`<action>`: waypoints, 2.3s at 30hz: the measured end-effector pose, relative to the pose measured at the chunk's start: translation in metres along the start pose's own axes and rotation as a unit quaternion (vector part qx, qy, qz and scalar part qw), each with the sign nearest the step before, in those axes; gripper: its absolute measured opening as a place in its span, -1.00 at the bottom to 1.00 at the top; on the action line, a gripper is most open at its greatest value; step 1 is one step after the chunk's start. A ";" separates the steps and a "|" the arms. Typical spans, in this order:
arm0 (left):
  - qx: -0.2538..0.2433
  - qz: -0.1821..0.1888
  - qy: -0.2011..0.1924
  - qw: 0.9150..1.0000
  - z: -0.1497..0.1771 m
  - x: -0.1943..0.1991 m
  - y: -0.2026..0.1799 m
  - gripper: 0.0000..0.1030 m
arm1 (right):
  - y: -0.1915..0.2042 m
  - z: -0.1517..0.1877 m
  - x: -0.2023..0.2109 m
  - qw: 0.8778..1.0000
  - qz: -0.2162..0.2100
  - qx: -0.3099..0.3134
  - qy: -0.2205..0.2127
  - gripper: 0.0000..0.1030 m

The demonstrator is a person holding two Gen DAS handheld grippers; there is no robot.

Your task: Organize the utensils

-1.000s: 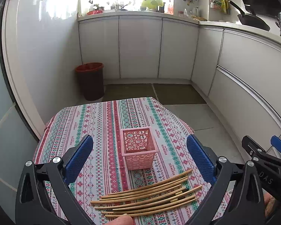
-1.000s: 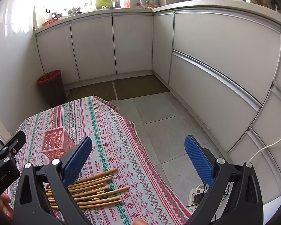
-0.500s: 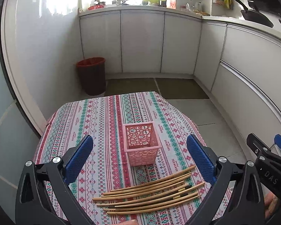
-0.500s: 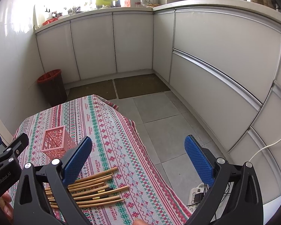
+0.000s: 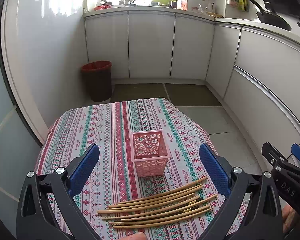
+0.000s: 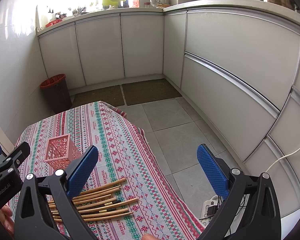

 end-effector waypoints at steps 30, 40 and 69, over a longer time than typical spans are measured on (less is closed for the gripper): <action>-0.054 0.176 0.260 0.948 0.047 -0.093 -0.057 0.86 | -0.061 0.008 -0.052 0.974 -0.036 -0.157 0.158 0.87; -0.143 0.165 0.342 0.914 0.080 -0.173 -0.102 0.61 | -0.083 0.020 -0.088 0.950 -0.049 -0.209 0.229 0.87; -0.124 0.125 0.272 0.946 0.108 -0.119 -0.040 -0.71 | -0.055 0.073 -0.120 0.942 -0.002 -0.152 0.298 0.87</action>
Point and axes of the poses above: each gripper's, at about its wrist camera, not at the fingertips, and x roughly against the way its jaws point, y to its left, z to its underside, the point moved 4 cm from there along -x, roughly the way its jaws point, and after that the axes turned 12 degrees about z, right-handed, at the moved point
